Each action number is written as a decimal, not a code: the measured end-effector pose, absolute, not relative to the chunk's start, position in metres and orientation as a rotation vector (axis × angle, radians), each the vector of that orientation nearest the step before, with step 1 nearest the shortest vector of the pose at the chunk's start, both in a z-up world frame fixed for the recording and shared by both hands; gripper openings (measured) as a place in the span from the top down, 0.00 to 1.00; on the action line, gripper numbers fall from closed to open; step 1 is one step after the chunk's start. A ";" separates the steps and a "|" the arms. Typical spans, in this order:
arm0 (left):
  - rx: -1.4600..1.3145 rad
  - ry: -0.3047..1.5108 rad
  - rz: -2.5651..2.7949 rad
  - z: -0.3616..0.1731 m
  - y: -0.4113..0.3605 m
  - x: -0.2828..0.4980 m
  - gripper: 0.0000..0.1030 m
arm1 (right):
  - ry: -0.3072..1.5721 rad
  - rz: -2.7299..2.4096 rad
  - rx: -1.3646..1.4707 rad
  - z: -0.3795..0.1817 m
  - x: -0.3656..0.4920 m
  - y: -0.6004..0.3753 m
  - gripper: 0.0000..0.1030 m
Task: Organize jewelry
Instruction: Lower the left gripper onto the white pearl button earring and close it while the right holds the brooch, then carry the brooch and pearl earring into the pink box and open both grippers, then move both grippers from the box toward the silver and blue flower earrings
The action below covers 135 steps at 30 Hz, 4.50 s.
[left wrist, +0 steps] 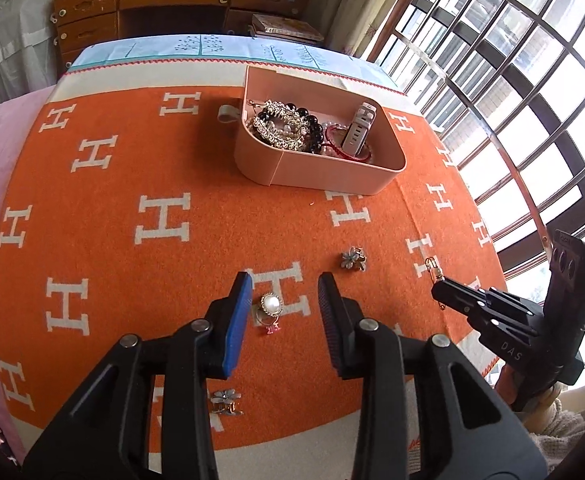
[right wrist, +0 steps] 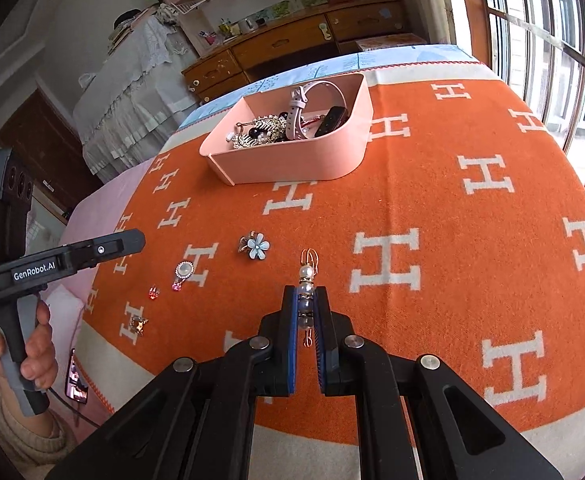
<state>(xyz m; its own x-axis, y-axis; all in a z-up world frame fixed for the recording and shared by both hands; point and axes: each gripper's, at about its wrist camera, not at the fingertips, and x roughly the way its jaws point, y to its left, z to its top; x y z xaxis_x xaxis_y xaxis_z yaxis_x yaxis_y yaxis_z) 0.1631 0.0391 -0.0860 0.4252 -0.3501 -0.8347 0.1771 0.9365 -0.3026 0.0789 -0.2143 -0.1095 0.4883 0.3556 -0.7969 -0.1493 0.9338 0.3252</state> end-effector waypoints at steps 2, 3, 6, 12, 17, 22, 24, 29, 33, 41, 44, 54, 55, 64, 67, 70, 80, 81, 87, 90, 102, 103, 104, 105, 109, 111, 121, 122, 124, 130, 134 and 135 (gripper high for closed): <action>-0.179 1.107 -0.337 -0.090 0.036 0.168 0.70 | 1.010 0.313 0.226 -0.109 0.079 -0.215 0.93; -0.173 1.120 -0.340 -0.093 0.034 0.170 0.70 | 1.008 0.315 0.228 -0.109 0.078 -0.215 0.93; -0.130 1.149 -0.375 -0.103 0.026 0.174 0.70 | 1.008 0.320 0.229 -0.109 0.078 -0.216 0.93; 0.040 1.126 -0.443 -0.118 0.015 0.171 0.70 | 1.011 0.326 0.222 -0.109 0.075 -0.215 0.93; 0.109 1.097 -0.520 -0.123 0.011 0.168 0.70 | 1.014 0.333 0.212 -0.109 0.074 -0.212 0.93; 0.195 1.102 -0.539 -0.133 -0.001 0.163 0.70 | 1.024 0.335 0.210 -0.112 0.076 -0.211 0.93; 0.219 1.093 -0.538 -0.134 -0.004 0.162 0.70 | 1.028 0.334 0.211 -0.114 0.077 -0.211 0.93; 0.247 1.098 -0.534 -0.135 -0.003 0.162 0.70 | 1.032 0.336 0.209 -0.117 0.078 -0.210 0.93; 0.264 1.113 -0.509 -0.138 0.000 0.165 0.70 | 1.040 0.338 0.209 -0.120 0.080 -0.210 0.93; 0.254 1.120 -0.495 -0.142 -0.003 0.169 0.72 | 1.047 0.336 0.211 -0.123 0.082 -0.210 0.93; 0.268 1.114 -0.475 -0.141 -0.006 0.169 0.84 | 1.048 0.335 0.211 -0.123 0.082 -0.210 0.93; 0.096 1.093 -0.458 -0.105 0.012 0.182 0.84 | 1.032 0.329 0.208 -0.114 0.081 -0.208 0.93; 0.077 1.082 -0.456 -0.095 0.015 0.184 0.84 | 1.028 0.329 0.210 -0.111 0.081 -0.208 0.93; 0.056 0.992 -0.417 -0.026 0.014 0.204 0.84 | 0.934 0.358 0.173 -0.045 0.098 -0.201 0.93; 0.056 0.966 -0.385 -0.012 0.009 0.217 0.84 | 0.883 0.377 0.191 -0.016 0.119 -0.195 0.93; 0.057 0.944 -0.338 -0.006 0.003 0.237 0.84 | 0.854 0.393 0.241 0.003 0.150 -0.189 0.93; 0.033 0.964 -0.275 -0.040 -0.017 0.315 0.84 | 0.945 0.321 0.323 -0.021 0.284 -0.168 0.93; 0.028 0.968 -0.270 -0.045 -0.018 0.321 0.84 | 0.962 0.303 0.319 -0.031 0.295 -0.166 0.93; -0.040 1.040 -0.260 -0.074 -0.011 0.350 0.50 | 1.056 0.254 0.327 -0.071 0.340 -0.167 0.88; -0.057 1.046 -0.255 -0.081 -0.005 0.353 0.47 | 1.050 0.258 0.326 -0.079 0.340 -0.169 0.78; -0.026 0.974 -0.236 -0.051 0.011 0.306 0.47 | 0.966 0.282 0.287 -0.054 0.286 -0.169 0.72; -0.021 0.968 -0.234 -0.048 0.013 0.299 0.47 | 0.959 0.287 0.283 -0.050 0.279 -0.169 0.72; -0.019 0.962 -0.234 -0.043 0.015 0.291 0.47 | 0.954 0.291 0.281 -0.047 0.271 -0.170 0.72; -0.018 0.956 -0.234 -0.040 0.018 0.284 0.47 | 0.950 0.296 0.280 -0.045 0.263 -0.170 0.72; -0.021 0.934 -0.229 -0.028 0.030 0.254 0.47 | 0.941 0.320 0.271 -0.038 0.228 -0.173 0.72; -0.027 0.925 -0.226 -0.023 0.038 0.239 0.47 | 0.942 0.337 0.269 -0.037 0.211 -0.173 0.72; -0.035 0.908 -0.214 -0.021 0.059 0.161 0.47 | 0.910 0.405 0.247 -0.035 0.127 -0.168 0.66; -0.035 0.908 -0.210 -0.024 0.060 0.154 0.47 | 0.905 0.412 0.241 -0.035 0.121 -0.167 0.66; -0.044 0.912 -0.201 -0.030 0.063 0.140 0.47 | 0.893 0.415 0.225 -0.036 0.110 -0.162 0.65; -0.080 0.895 -0.137 -0.055 0.068 0.105 0.46 | 0.848 0.400 0.205 -0.043 0.084 -0.158 0.46; -0.102 0.893 -0.071 -0.078 0.070 0.088 0.46 | 0.831 0.373 0.168 -0.056 0.076 -0.159 0.36; -0.103 0.888 -0.052 -0.083 0.071 0.085 0.46 | 0.835 0.370 0.154 -0.060 0.075 -0.159 0.36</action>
